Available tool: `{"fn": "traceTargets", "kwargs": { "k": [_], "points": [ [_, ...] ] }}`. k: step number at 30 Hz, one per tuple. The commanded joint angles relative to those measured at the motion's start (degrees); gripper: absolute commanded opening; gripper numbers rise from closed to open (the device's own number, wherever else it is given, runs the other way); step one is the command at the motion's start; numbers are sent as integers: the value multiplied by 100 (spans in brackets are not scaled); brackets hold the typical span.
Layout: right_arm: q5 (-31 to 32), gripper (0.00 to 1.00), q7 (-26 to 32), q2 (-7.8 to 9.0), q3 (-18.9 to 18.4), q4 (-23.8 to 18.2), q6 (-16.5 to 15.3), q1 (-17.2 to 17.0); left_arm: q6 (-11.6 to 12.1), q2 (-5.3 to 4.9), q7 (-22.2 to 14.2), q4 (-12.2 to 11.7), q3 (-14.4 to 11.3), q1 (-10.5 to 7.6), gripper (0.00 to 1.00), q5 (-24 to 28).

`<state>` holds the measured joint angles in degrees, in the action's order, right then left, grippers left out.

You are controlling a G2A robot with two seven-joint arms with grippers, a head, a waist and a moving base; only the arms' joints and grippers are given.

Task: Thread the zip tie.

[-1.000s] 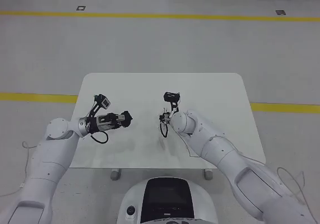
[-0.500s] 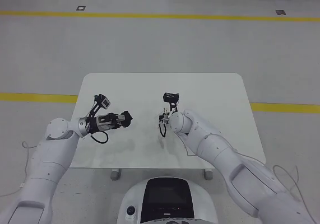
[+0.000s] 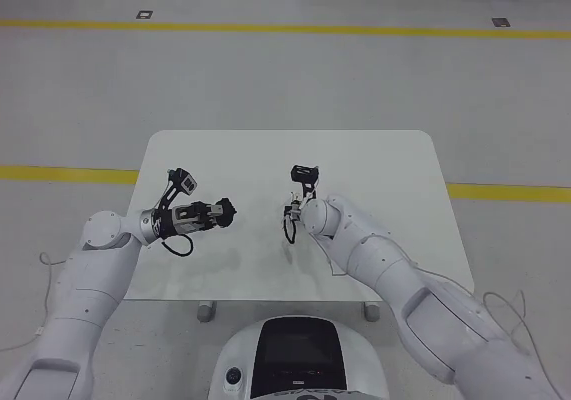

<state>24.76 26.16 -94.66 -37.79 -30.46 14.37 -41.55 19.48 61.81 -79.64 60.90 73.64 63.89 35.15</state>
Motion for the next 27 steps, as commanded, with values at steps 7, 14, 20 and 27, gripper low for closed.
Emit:
{"fn": "traceTargets", "kwargs": {
  "k": [7,14,20,27],
  "points": [
    [-57,0,-155,29,-206,-59,-246,-45,0,0,0,0,0,0,0,0],
    [-19,0,-183,299,-638,-747,-569,-371,0,0,0,0,0,0,0,0],
    [17,0,-42,635,-1238,-1971,-584,-970,0,0,0,0,0,0,0,0],
    [17,0,-42,635,-1238,-1971,-584,-970,0,0,0,0,0,0,0,0]
  ]
}}
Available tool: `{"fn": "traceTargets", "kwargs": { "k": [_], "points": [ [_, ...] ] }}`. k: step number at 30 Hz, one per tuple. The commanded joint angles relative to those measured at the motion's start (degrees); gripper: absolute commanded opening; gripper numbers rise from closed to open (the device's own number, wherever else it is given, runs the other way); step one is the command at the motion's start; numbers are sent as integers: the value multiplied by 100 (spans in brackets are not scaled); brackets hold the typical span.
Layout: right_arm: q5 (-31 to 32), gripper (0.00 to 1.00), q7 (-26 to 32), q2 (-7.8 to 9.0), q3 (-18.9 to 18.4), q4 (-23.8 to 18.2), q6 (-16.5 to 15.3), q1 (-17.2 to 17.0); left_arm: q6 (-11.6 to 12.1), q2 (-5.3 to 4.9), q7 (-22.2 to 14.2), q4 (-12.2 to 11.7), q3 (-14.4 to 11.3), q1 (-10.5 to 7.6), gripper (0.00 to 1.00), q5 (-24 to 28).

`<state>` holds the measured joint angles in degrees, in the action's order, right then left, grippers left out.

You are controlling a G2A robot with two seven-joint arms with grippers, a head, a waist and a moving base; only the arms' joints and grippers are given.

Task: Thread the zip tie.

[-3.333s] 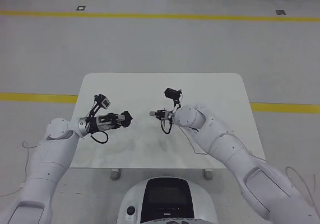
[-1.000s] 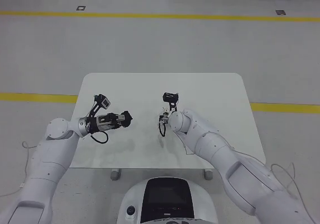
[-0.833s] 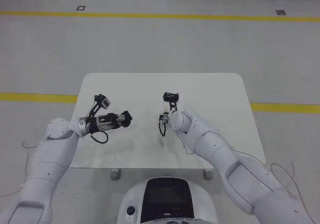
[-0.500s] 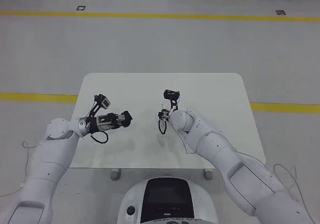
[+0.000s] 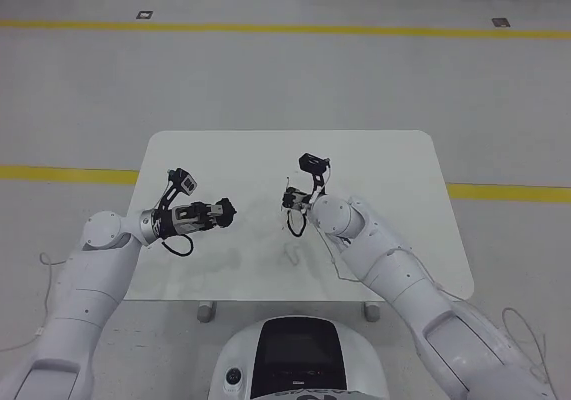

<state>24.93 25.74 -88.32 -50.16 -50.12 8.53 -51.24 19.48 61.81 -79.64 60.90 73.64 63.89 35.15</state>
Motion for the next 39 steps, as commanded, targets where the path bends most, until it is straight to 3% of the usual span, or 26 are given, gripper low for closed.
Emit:
{"fn": "traceTargets", "kwargs": {
  "k": [1,23,28,35,39],
  "points": [
    [0,0,0,0,-1,-5,-1,-1,0,0,0,0,0,0,0,0],
    [6,0,-31,1,-2,-24,-12,-14,0,0,0,0,0,0,0,0],
    [77,0,-654,94,-216,-706,-446,-510,0,0,0,0,0,0,0,0],
    [419,0,-1344,313,-615,-2168,-1371,-1515,0,0,0,0,0,0,0,0],
    [338,0,-1367,350,-700,-2543,-1474,-1790,0,0,0,0,0,0,0,0]
  ]
}}
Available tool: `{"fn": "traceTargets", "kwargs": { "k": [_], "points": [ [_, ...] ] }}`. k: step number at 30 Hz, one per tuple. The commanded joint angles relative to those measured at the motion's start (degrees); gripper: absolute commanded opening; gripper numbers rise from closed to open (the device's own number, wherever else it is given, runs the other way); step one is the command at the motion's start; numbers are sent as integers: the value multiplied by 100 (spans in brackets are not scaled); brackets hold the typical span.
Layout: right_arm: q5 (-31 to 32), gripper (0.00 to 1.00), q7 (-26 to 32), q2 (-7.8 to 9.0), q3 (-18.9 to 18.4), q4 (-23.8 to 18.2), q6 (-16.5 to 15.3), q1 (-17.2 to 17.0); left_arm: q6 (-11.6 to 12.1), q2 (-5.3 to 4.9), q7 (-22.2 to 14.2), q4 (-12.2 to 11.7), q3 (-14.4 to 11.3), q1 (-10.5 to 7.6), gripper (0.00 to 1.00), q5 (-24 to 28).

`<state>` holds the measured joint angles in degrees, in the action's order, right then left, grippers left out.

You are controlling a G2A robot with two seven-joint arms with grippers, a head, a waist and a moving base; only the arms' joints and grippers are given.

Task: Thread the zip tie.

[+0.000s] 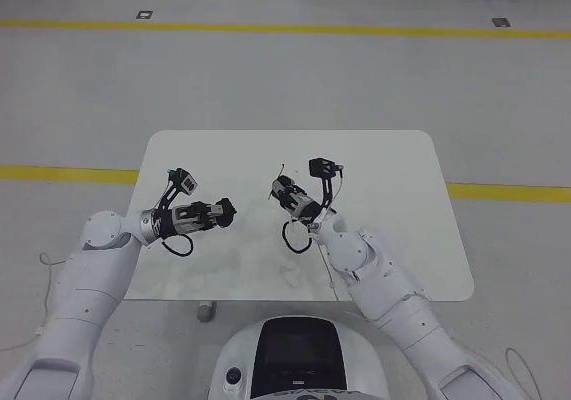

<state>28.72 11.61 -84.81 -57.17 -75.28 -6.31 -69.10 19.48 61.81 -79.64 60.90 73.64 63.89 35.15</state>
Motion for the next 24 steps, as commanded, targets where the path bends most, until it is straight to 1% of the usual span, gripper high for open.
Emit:
{"fn": "traceTargets", "kwargs": {
  "k": [1,9,10,12,15,17,19,24],
  "points": [
    [-41,0,46,-1,1,-27,10,-3,0,0,0,0,0,0,0,0],
    [-41,0,46,-1,1,-27,10,-3,0,0,0,0,0,0,0,0],
    [-41,0,46,-1,1,-27,10,-3,-18,3,92,22,-16,21,0,-16],
    [-73,0,-76,-4,45,-177,-166,-118,-30,8,293,111,-84,89,0,-95],
    [106,0,-498,-8,115,-328,-330,-302,-61,20,532,161,-189,127,0,-145],
    [210,0,-769,-18,184,-417,-438,-402,-48,38,697,157,-275,102,0,-168],
    [318,0,-951,-28,248,-472,-460,-468,-33,62,838,137,-348,81,0,-91],
    [499,0,-1252,-55,377,-522,-443,-557,0,111,959,0,-540,-18,0,10]
  ]
}}
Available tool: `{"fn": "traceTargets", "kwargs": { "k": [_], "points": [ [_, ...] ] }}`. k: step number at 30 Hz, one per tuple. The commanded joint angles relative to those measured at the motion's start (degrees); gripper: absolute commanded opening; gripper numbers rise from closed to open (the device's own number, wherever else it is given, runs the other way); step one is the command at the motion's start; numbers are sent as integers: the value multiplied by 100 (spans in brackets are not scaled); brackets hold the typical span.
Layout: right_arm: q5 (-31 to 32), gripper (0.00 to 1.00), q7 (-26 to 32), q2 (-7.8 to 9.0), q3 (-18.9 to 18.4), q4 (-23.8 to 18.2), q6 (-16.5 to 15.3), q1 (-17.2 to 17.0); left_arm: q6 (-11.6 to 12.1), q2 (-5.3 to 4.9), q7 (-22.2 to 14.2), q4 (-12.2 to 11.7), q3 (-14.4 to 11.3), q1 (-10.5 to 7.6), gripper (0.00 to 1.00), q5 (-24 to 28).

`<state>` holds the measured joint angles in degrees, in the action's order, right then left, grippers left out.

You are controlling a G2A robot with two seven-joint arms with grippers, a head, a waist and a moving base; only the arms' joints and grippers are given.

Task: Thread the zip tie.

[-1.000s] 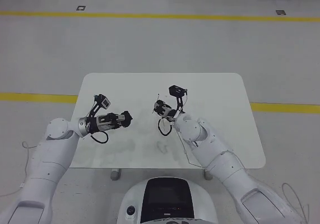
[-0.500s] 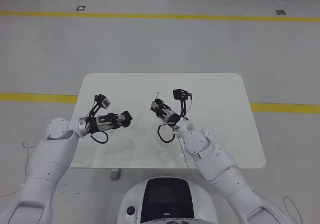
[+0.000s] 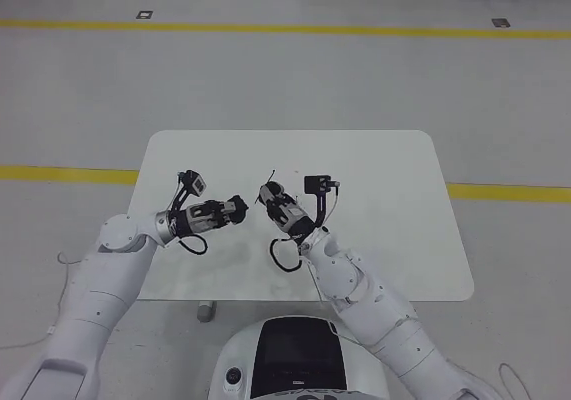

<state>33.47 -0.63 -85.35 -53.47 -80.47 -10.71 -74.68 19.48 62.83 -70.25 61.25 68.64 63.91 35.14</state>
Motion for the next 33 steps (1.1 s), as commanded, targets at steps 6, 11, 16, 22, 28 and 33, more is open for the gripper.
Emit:
{"fn": "traceTargets", "kwargs": {
  "k": [6,11,16,22,28,33],
  "points": [
    [24,0,-29,-2,7,-3,-3,1,0,8,75,-24,-65,-73,0,-147],
    [200,0,-208,4,36,-139,-62,-110,-61,-3,294,113,-82,27,0,-155],
    [349,0,-414,2,54,-188,-65,-201,-62,-30,298,137,-61,69,0,-116],
    [444,0,-475,1,56,-226,-33,-263,-39,-56,298,141,-57,89,0,-82],
    [414,0,-459,-15,88,-175,-74,-249,-13,-78,282,162,-63,107,0,-63],
    [400,0,-474,-32,120,-130,-121,-229,-4,-98,284,181,-70,133,0,-47]
  ]
}}
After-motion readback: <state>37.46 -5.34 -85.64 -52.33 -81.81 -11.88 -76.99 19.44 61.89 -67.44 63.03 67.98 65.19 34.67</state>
